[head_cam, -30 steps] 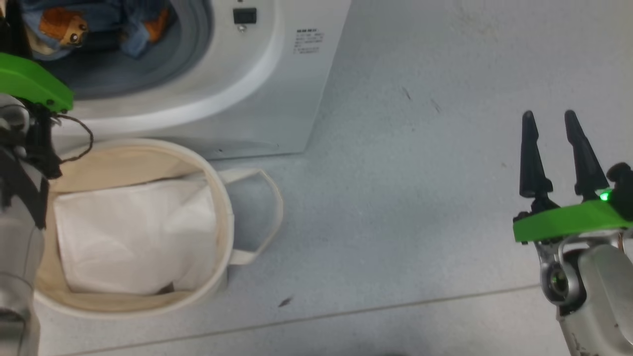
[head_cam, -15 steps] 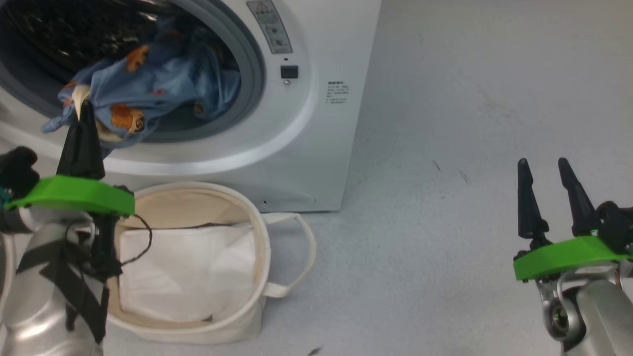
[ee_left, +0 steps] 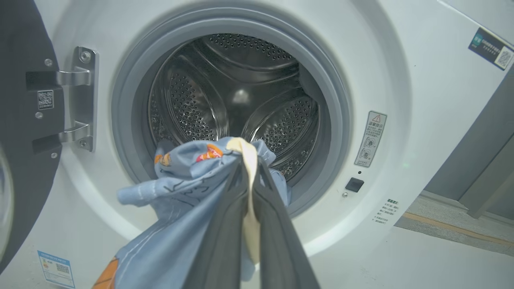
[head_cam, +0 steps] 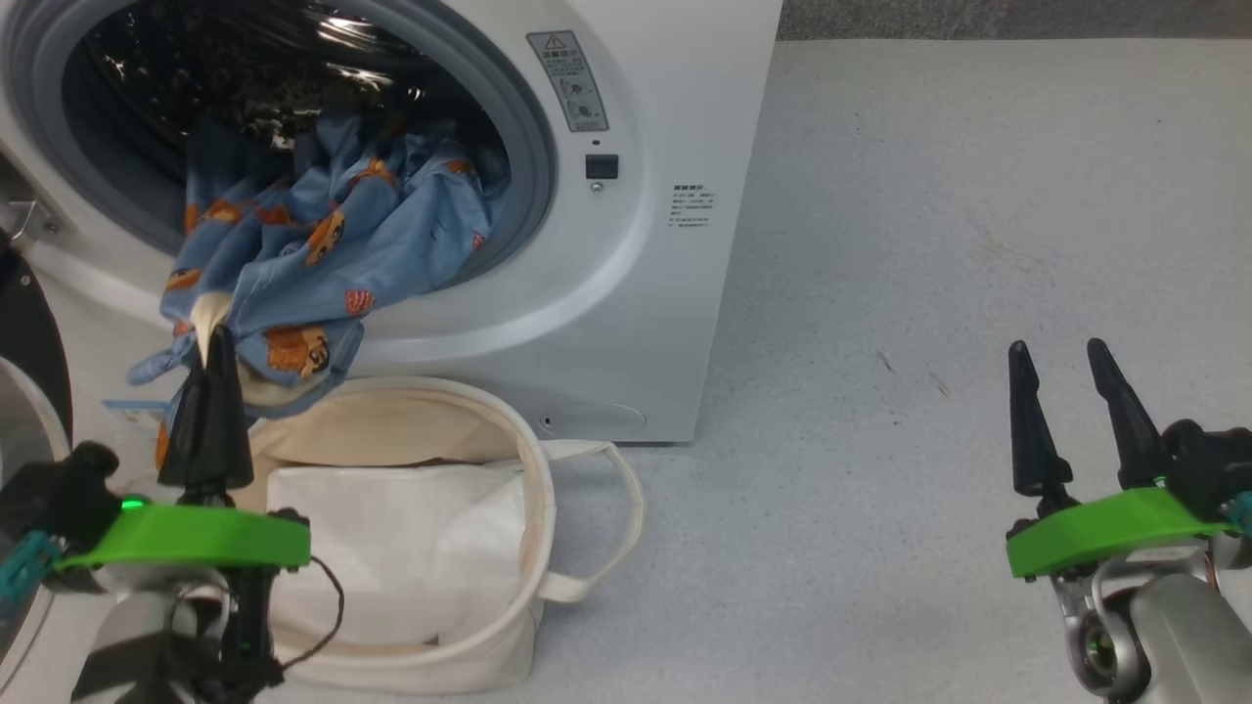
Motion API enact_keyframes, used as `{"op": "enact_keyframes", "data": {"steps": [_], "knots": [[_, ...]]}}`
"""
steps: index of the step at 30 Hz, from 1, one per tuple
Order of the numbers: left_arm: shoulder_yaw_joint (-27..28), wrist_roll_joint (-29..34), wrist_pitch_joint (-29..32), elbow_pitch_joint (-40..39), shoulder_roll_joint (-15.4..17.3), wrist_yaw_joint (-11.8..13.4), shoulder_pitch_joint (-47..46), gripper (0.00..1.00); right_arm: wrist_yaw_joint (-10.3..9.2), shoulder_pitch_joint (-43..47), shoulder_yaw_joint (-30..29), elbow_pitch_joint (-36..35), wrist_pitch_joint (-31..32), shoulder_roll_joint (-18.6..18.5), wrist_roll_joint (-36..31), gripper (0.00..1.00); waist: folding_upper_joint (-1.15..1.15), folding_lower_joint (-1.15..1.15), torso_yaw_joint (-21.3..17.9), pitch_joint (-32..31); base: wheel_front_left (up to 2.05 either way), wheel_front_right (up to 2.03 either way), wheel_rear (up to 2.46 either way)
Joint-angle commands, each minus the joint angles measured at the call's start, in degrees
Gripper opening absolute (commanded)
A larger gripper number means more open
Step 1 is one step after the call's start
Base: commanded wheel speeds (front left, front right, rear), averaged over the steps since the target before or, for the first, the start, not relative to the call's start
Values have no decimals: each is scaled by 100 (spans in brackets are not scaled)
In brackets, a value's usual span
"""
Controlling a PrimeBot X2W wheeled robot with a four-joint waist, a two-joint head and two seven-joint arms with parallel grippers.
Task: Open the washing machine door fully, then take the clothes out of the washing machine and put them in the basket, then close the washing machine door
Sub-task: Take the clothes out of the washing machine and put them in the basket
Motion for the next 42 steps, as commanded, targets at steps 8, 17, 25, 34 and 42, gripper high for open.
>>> {"op": "enact_keyframes", "data": {"steps": [8,17,25,34,42], "knots": [[177,-244,723,-1852,-8,328,904,0,20,-60,102,-221,-70,-143,-27,100,0,0,-18,76,0,0,0],[-218,1,1562,-1108,66,647,1105,0,20,-213,68,-326,-70,-190,-26,100,0,0,25,401,0,0,0],[-482,158,1439,1009,7,498,312,0,20,-356,19,-420,-70,-227,-22,100,0,0,-51,816,0,0,0],[-486,62,978,3867,-100,212,-1132,0,20,-564,-89,-575,-70,-261,5,100,0,0,-252,1462,0,0,0],[-364,-83,869,5417,3,215,-2103,0,20,-759,-194,-735,-70,-243,33,100,0,0,-450,2111,0,0,0]]}}
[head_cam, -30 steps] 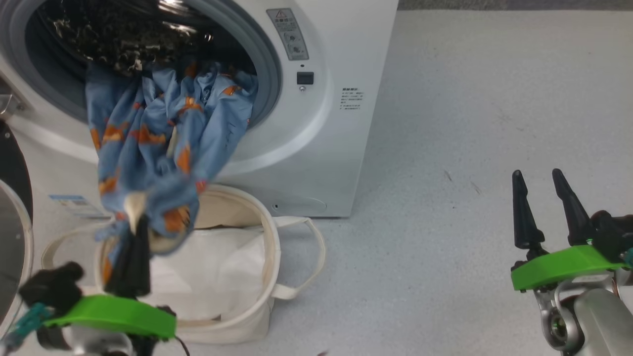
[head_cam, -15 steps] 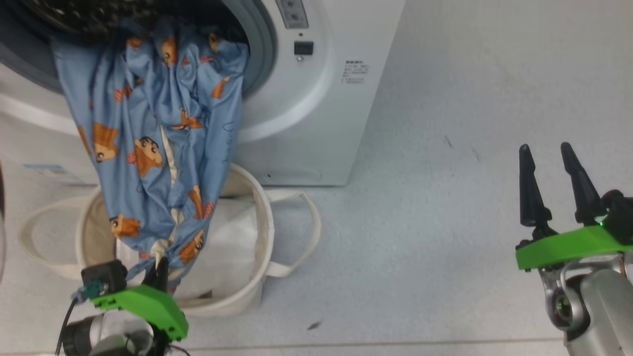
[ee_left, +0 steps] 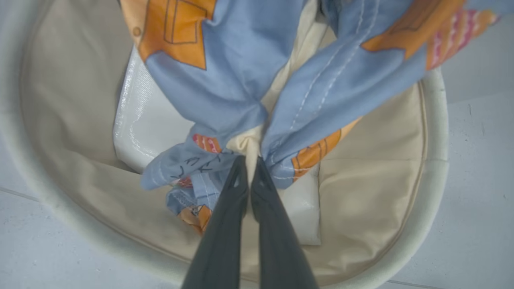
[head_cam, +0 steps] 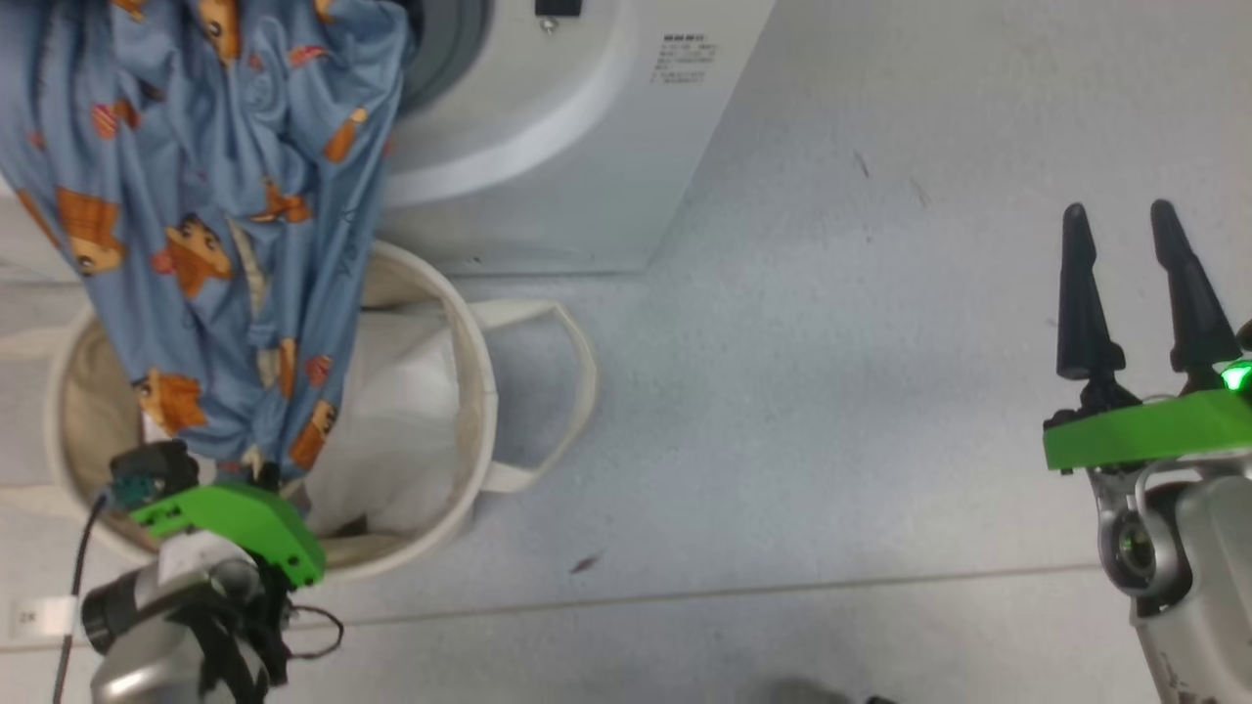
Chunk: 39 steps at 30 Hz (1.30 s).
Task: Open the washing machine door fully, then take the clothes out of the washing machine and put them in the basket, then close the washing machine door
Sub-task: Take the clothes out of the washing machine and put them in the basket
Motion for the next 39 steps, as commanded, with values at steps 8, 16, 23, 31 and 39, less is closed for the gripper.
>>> {"op": "enact_keyframes", "data": {"steps": [8,16,23,31,39], "knots": [[274,-170,83,286,359,203,-551,0,20,-203,-116,-408,-70,-92,31,100,0,0,-236,975,0,0,0],[258,-176,-267,332,455,257,-1028,0,20,-315,-279,-622,-70,-58,12,100,0,0,-268,1507,0,0,0],[224,-181,-542,348,467,204,-1169,10,20,-342,-303,-671,-70,-31,-12,100,0,0,-242,1572,0,0,0],[179,-221,-748,359,389,26,-978,100,20,-337,-217,-583,-70,-23,-40,100,0,0,-188,1210,0,0,0],[36,-80,-1012,330,385,-150,-557,100,20,-258,-63,-362,-70,11,-60,100,0,0,-88,396,0,0,0]]}}
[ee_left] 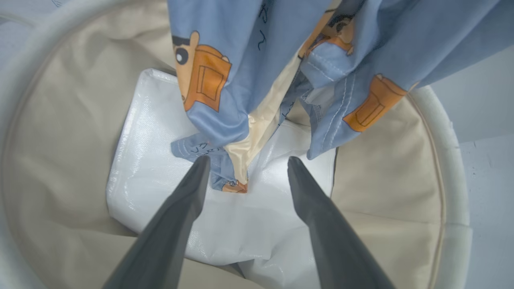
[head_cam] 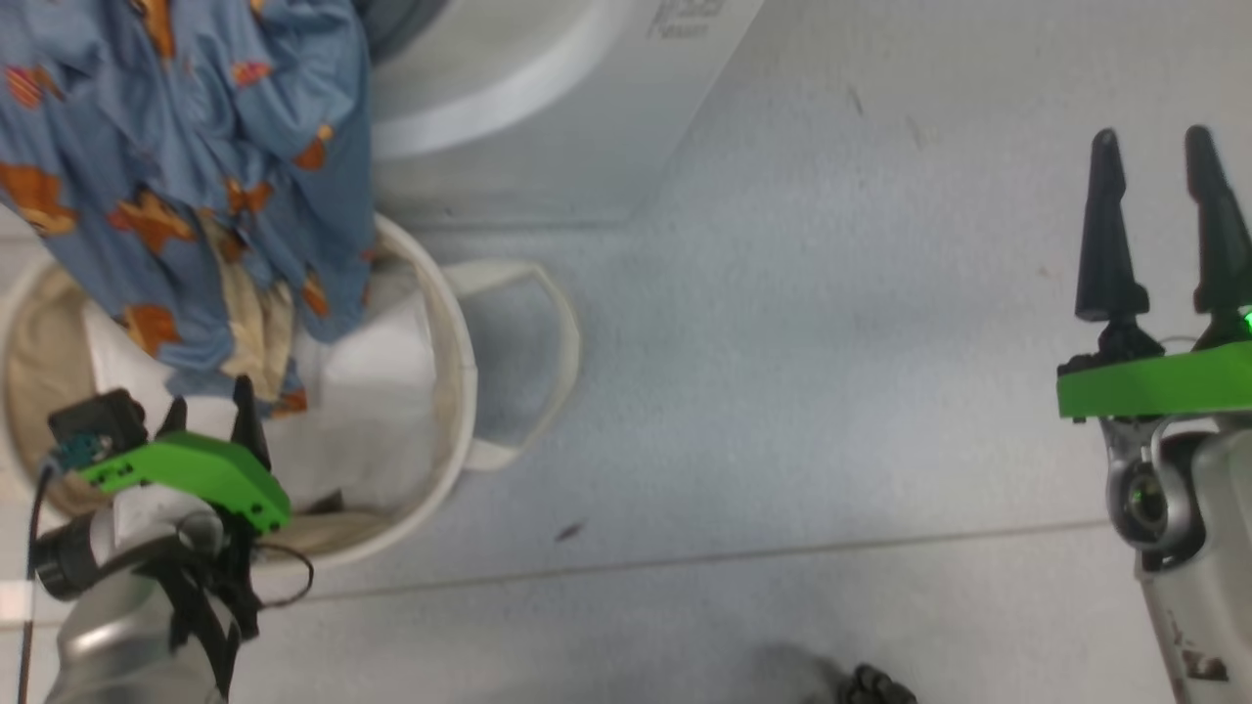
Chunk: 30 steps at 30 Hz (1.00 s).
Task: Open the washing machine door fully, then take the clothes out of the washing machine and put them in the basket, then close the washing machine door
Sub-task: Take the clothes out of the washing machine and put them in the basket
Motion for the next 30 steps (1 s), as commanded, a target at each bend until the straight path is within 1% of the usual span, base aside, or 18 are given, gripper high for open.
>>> {"op": "enact_keyframes", "data": {"steps": [1,3,8,15,17,22,24,25,26,30], "knots": [[75,66,-67,-100,194,-22,175,100,20,209,76,-110,-69,-36,-51,100,0,0,74,-355,0,0,0],[120,80,-76,-310,220,-45,296,100,20,292,106,-27,-69,-10,-44,100,0,0,118,-604,0,0,0],[452,106,-79,-1196,324,-144,729,100,20,575,179,196,-69,73,10,100,0,0,216,-1246,0,0,0],[883,457,-80,-2785,421,-247,1433,100,20,991,336,439,-69,178,-7,100,0,0,202,-2059,0,0,0],[946,663,-80,-3238,457,-224,1681,100,20,1081,420,491,-69,197,-16,100,0,0,178,-2255,0,0,0],[1142,885,-80,-4191,498,-140,2357,100,20,1246,665,621,-69,222,-60,100,0,0,110,-2645,0,0,0],[1125,947,-69,-4498,538,-123,2662,100,20,1290,710,669,-69,233,-74,100,0,0,100,-2779,0,0,0],[1100,1001,56,-4789,611,-83,2970,100,20,1327,714,708,-69,248,-108,100,0,0,92,-2905,0,0,0],[1100,1001,56,-4789,611,-83,2970,100,20,1327,714,708,-69,248,-108,100,0,0,92,-2905,0,0,0],[1093,1085,419,-5390,774,36,3556,100,20,1403,767,773,-69,273,-176,100,0,0,78,-3088,0,0,0]]}}
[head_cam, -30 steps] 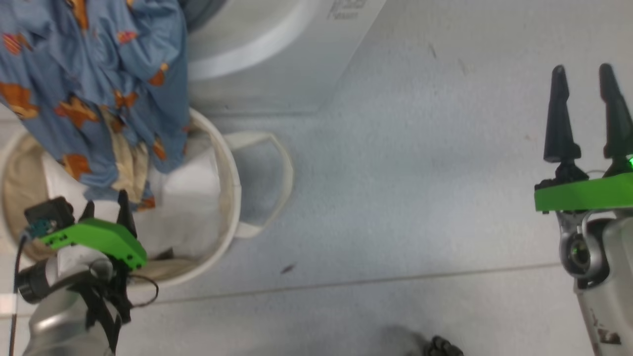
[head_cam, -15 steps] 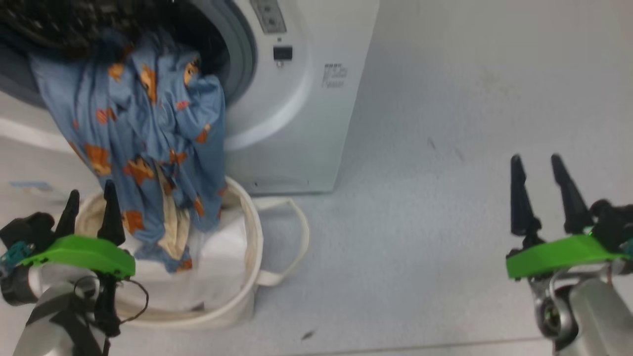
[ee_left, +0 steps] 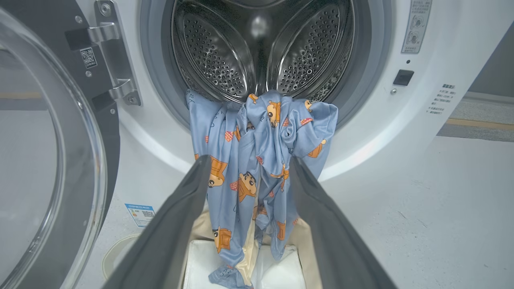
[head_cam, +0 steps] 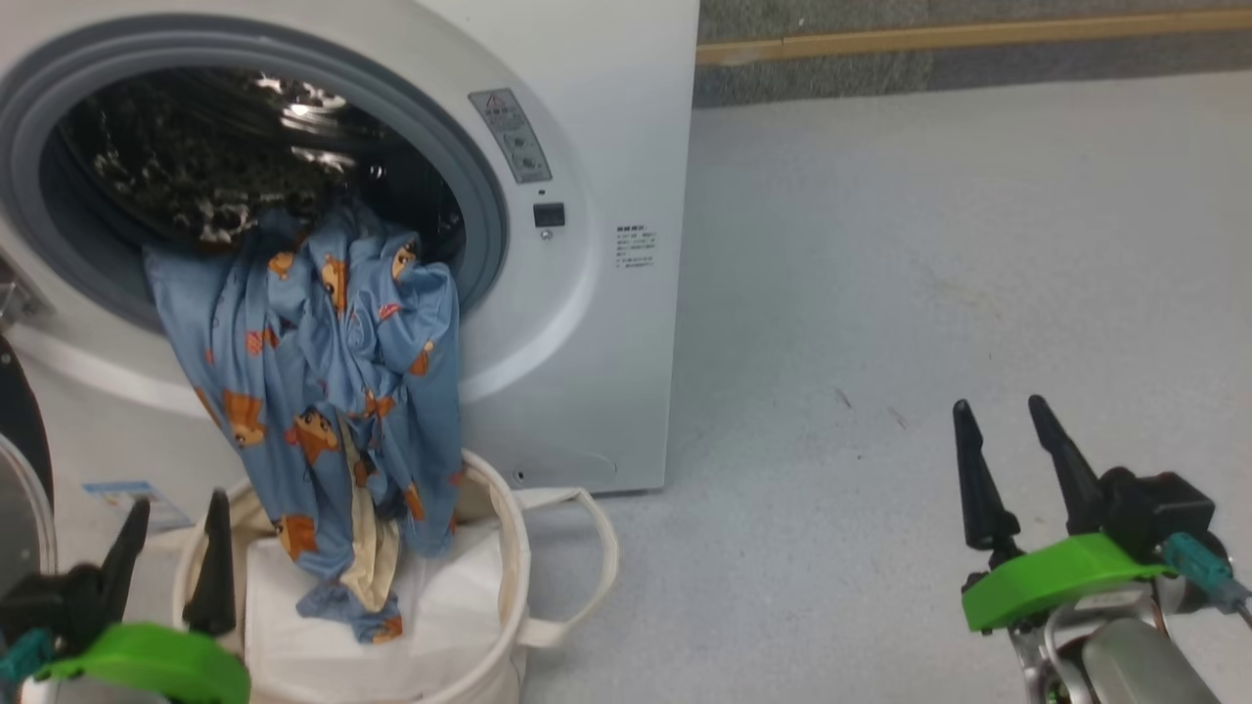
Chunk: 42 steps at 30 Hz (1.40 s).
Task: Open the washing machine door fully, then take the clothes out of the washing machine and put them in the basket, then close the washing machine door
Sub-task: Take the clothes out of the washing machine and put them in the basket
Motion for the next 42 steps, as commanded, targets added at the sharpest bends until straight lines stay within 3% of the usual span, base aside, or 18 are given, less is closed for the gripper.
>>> {"op": "enact_keyframes", "data": {"steps": [1,8,17,42], "knots": [[189,56,57,-292,261,61,-58,100,20,-19,120,-142,-69,-4,-38,100,0,0,-21,-101,0,0,0],[194,-138,455,-1267,154,132,651,100,20,95,135,-88,-69,-52,-29,100,0,0,87,-289,0,0,0],[189,-167,563,-1648,98,287,1012,100,20,109,285,-56,-69,-102,-15,100,0,0,179,-415,0,0,0],[70,-281,569,-1635,91,338,962,100,20,92,297,-53,-69,-86,0,100,0,0,214,-387,0,0,0]]}}
